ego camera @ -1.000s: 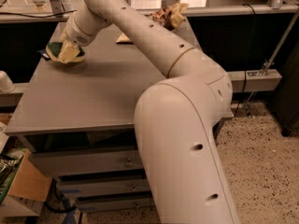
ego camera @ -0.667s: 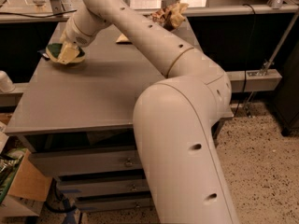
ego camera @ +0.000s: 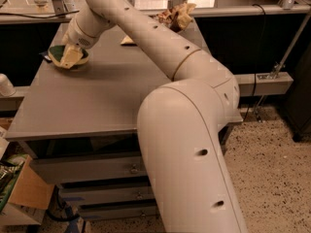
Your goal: Move sponge near rxbar blueberry
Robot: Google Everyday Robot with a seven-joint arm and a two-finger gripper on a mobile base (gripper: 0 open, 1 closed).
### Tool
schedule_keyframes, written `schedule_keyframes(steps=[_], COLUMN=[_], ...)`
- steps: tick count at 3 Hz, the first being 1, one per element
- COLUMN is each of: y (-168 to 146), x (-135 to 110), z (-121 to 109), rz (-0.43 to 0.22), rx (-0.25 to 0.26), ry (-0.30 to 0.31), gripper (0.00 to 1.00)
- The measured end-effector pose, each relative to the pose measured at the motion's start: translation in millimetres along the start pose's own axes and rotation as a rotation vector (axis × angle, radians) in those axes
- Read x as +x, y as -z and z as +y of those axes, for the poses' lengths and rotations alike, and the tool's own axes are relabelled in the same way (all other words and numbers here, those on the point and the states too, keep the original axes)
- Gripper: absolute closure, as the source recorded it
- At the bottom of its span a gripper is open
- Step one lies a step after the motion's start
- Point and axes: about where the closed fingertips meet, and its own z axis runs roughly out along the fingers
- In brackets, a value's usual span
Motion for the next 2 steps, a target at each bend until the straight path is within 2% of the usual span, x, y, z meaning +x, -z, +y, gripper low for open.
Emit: schedule_keyframes(steps=[1, 2], y=[0.4, 3.8], x=[0.8, 2.2], z=[-1.7, -4.2], rz=[0.001, 0.001], rx=[0.002, 0.010], ry=[-0.001, -0.005], gripper=[0.00, 0.00])
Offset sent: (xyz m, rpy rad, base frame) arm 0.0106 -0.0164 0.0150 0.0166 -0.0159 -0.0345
